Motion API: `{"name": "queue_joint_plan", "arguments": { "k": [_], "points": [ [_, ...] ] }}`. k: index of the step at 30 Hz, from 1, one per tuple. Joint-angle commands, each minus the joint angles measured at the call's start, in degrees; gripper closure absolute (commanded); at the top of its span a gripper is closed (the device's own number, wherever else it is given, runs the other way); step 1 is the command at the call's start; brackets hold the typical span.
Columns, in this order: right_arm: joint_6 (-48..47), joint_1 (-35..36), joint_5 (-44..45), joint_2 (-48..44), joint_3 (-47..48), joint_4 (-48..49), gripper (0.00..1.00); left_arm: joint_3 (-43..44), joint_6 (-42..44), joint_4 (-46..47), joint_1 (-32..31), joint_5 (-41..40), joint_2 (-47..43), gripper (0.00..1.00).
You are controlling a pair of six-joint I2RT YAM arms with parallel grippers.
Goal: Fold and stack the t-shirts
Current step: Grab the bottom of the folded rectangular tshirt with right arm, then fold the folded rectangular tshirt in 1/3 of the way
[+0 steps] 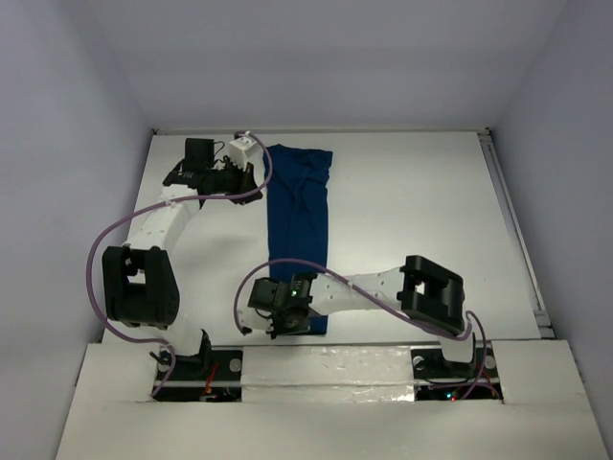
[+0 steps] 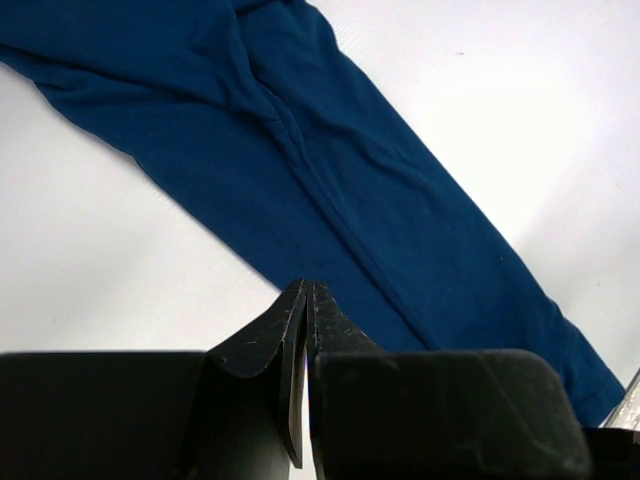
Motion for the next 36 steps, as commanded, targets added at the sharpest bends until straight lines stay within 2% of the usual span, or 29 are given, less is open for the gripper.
{"name": "queue_joint_plan", "arguments": {
  "k": [1, 10, 15, 20, 25, 31, 36],
  "points": [
    [-0.3, -0.7, -2.5, -1.0, -2.6, 1.1, 1.0, -0.6, 1.1, 1.1, 0.6, 2.1, -3.4, 1.0],
    [-5.0, -9.1, 0.5, -6.3, 4.4, -4.5, 1.0, 0.0, 1.0, 0.8, 0.6, 2.4, -2.5, 1.0],
    [-9.1, -13.5, -1.0, -4.3, 12.2, -8.1, 1.0, -0.1, 1.7, 0.7, 0.6, 2.8, -1.5, 1.0],
    [-10.7, -14.7, -2.5, -3.1, 13.5, -9.6, 1.0, -0.6, 1.2, 3.5, 0.6, 6.1, 1.7, 1.0],
    [-11.1, -16.2, -1.5, -2.8, 12.8, -8.4, 1.0, 3.1, 1.3, 1.8, -0.7, 8.4, 9.4, 1.0],
    [-12.8, -19.0, -1.2, -1.5, 15.3, -8.4, 1.0, 1.7, 1.0, 3.3, -0.7, 7.5, 8.4, 1.0],
    [-15.1, -22.9, -0.2, 3.4, 23.7, -11.1, 1.0, 1.1, 1.1, 3.2, -0.7, 7.2, 7.7, 1.0]
  ]
}}
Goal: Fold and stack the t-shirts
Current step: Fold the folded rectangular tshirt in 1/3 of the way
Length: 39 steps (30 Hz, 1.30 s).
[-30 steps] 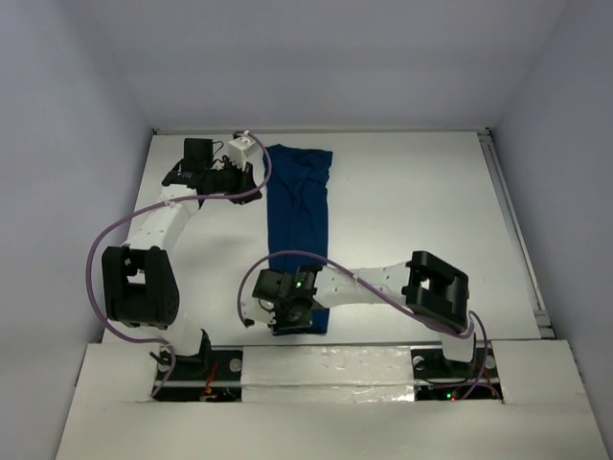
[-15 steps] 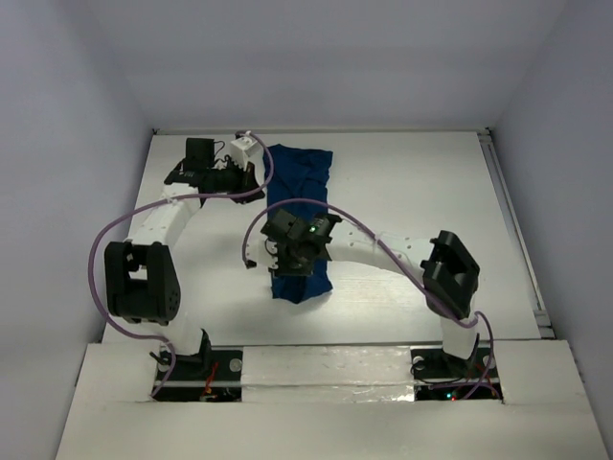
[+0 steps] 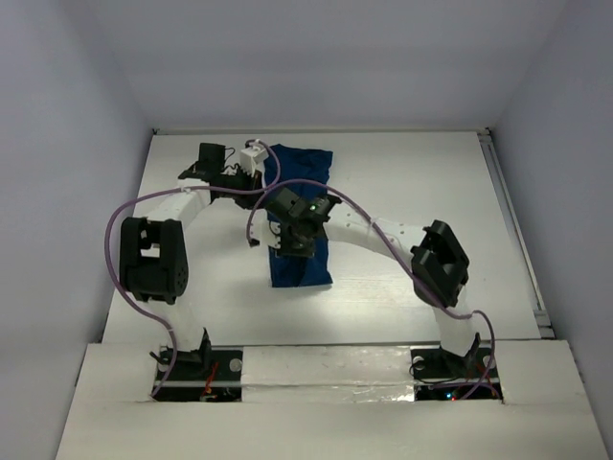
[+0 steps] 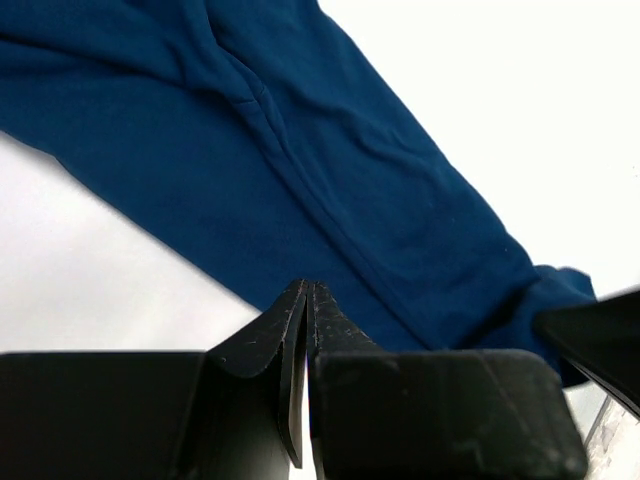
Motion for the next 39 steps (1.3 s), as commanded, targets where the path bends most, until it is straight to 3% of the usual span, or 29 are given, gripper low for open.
{"name": "queue_joint_plan", "arguments": {
  "k": [1, 10, 28, 39],
  "points": [
    [-3.5, -2.5, 1.3, 2.9, 7.4, -1.5, 1.0, -0.1, 0.5, 0.8, -0.2, 1.6, -3.5, 1.0],
    [-5.9, -5.9, 2.4, 11.4, 23.0, -6.0, 1.0, -0.7, 0.5, 1.3, -0.2, 0.7, -4.4, 1.0],
    [-9.5, -12.9, 6.3, 24.5, 42.5, -10.1, 1.0, -0.7, 0.3, 1.2, -0.2, 0.3, -4.7, 1.0],
    [-8.1, -15.3, 8.7, 25.3, 40.1, -9.7, 1.0, 0.2, -0.1, 0.5, 1.1, -1.8, -7.4, 1.0]
  ]
}}
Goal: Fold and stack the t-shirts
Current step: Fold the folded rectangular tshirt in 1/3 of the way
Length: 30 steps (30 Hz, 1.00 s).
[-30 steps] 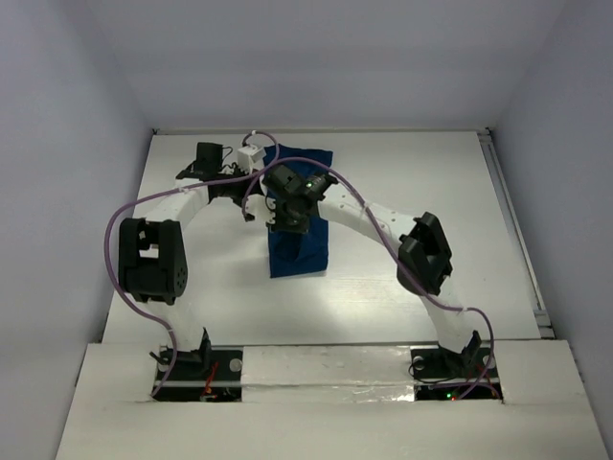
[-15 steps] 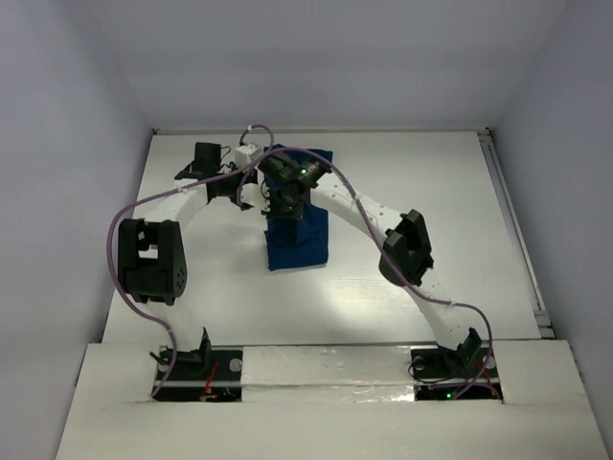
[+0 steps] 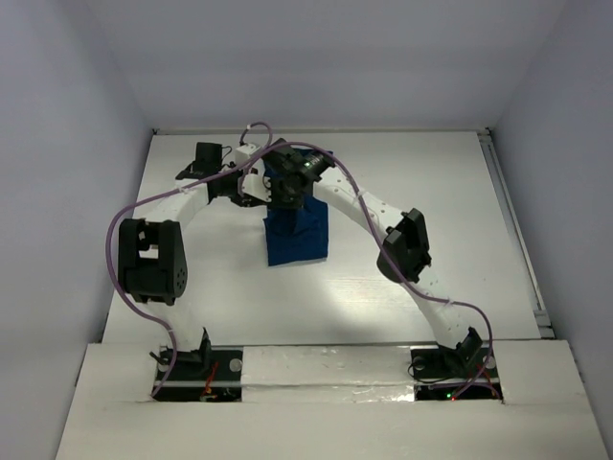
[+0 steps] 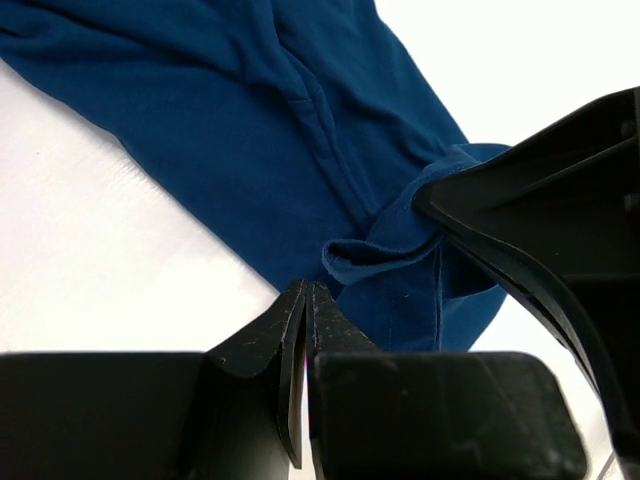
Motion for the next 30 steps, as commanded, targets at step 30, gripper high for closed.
{"name": "queue_joint_plan", "arguments": {
  "k": [30],
  "points": [
    [7.1, -4.9, 1.4, -10.4, -15.3, 7.3, 1.0, 22.0, -9.1, -6.7, 14.0, 4.2, -1.1, 1.0]
  ]
}}
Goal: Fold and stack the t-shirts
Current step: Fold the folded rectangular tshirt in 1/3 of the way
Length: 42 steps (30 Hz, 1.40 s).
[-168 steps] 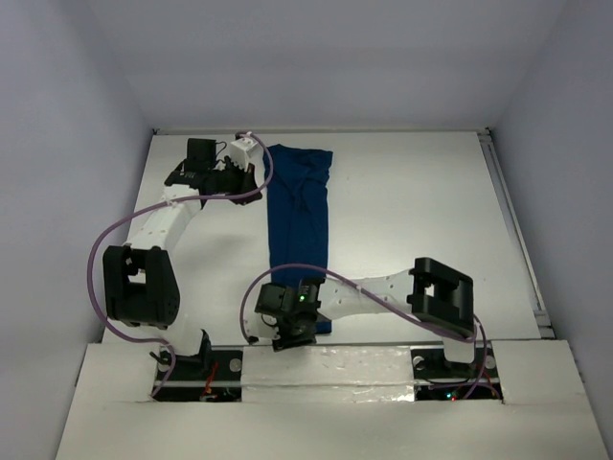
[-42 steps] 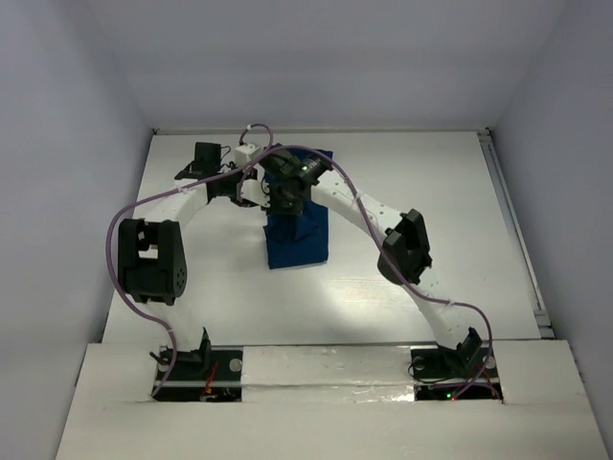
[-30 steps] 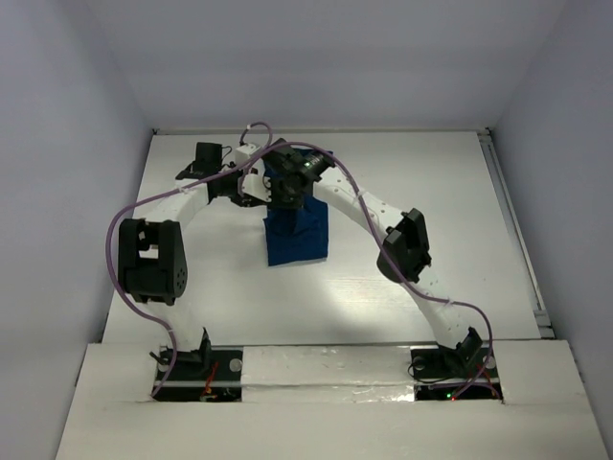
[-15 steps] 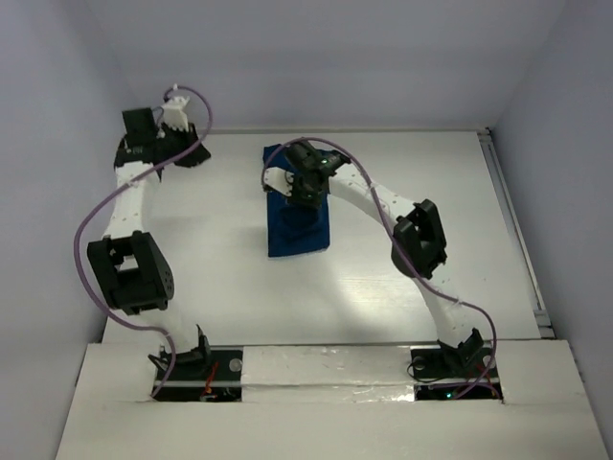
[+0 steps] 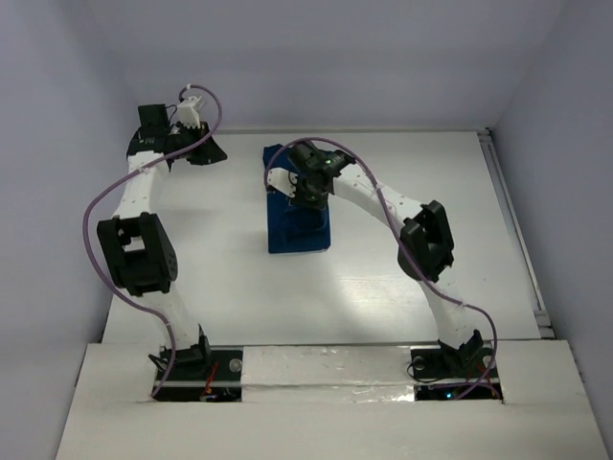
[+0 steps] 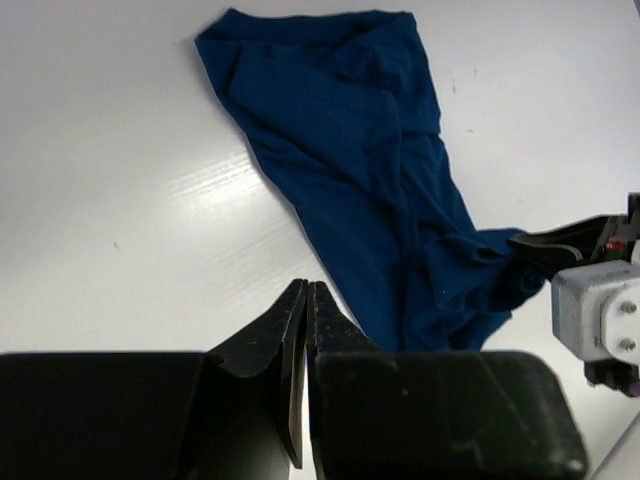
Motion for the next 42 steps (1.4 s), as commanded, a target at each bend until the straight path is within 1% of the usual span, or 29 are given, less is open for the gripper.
{"name": "queue_joint_plan", "arguments": {
  "k": [1, 7, 12, 17, 18, 19, 22, 23, 25, 26, 30, 32, 34, 35, 36, 38, 39, 40, 41, 42],
  "points": [
    [0.4, -0.1, -0.5, -0.2, 5.9, 1.5, 1.0, -2.2, 1.0, 2.1, 0.4, 1.0, -7.4, 1.0],
    [0.2, -0.1, -1.2, 3.3, 12.6, 2.6, 1.0, -4.9, 1.8, 3.3, 2.1, 0.4, -10.4, 1.0],
    [0.0, -0.1, -1.2, 8.1, 19.4, -0.7, 1.0, -7.5, 2.1, 4.3, 2.1, 1.0, -10.6, 1.0],
    [0.0, -0.1, -2.7, 9.3, 17.6, 0.4, 0.98, -8.7, 2.2, 5.2, 2.6, 1.7, -10.6, 1.0],
    [0.1, -0.1, -2.3, 9.8, 17.7, 0.4, 0.93, -8.8, 2.2, 5.2, 2.6, 1.8, -10.6, 1.0],
    [0.2, 0.4, -1.8, 10.8, 18.3, 0.2, 0.78, -9.0, 2.2, 5.2, 2.6, 2.0, -10.4, 1.0],
    [1.2, 0.5, 0.2, 10.9, 17.9, 0.5, 0.51, -9.4, 2.3, 5.4, 2.6, 2.6, -10.2, 1.0],
    [1.8, 0.5, 2.3, 10.0, 16.3, 2.3, 0.47, -9.5, 2.4, 5.5, 2.6, 2.8, -10.2, 1.0],
    [2.8, 0.5, 3.1, 8.6, 14.4, 4.3, 0.42, -9.9, 2.2, 6.0, 2.6, 3.1, -10.1, 1.0],
    [3.5, 0.5, 4.2, 7.8, 12.6, 6.9, 0.42, -10.1, 2.0, 6.2, 2.6, 3.2, -10.0, 1.0],
    [6.9, 0.5, 5.7, 4.7, 11.5, 9.8, 0.41, -10.5, 1.9, 6.4, 2.6, 3.7, -9.6, 1.0],
    [7.4, 0.5, 4.5, 2.0, 10.6, 9.3, 0.42, -11.0, 2.0, 6.3, 2.6, 3.5, -9.8, 1.0],
    [7.3, 1.0, 3.0, -1.5, 7.4, 8.9, 0.43, -11.5, 2.4, 6.4, 2.6, 3.4, -10.3, 1.0],
    [7.4, 1.6, 3.5, -4.7, 4.0, 10.3, 0.43, -11.9, 2.5, 6.6, 2.6, 3.4, -10.5, 1.0],
    [7.4, 1.6, 3.7, -4.7, 4.0, 11.0, 0.43, -11.9, 2.5, 6.6, 2.6, 3.5, -10.5, 1.0],
    [7.4, 2.2, 2.9, -9.5, -1.0, 13.3, 0.44, -12.4, 2.3, 7.0, 2.6, 3.9, -10.4, 1.0],
    [7.4, 2.9, 2.1, -10.5, -1.9, 12.8, 0.47, -12.4, 2.2, 7.1, 2.6, 3.9, -10.4, 1.0],
    [7.5, 2.9, 1.1, -10.6, -1.0, 11.2, 0.54, -12.5, 2.2, 6.9, 2.6, 4.0, -10.3, 1.0],
    [7.4, 2.9, -2.3, -9.6, -0.3, 6.5, 0.61, -12.4, 2.2, 6.8, 2.6, 4.0, -10.3, 1.0],
    [7.3, 3.4, -3.5, -9.0, -0.2, 4.6, 0.75, -12.3, 2.4, 6.7, 2.6, 4.1, -10.4, 1.0]
  ]
}}
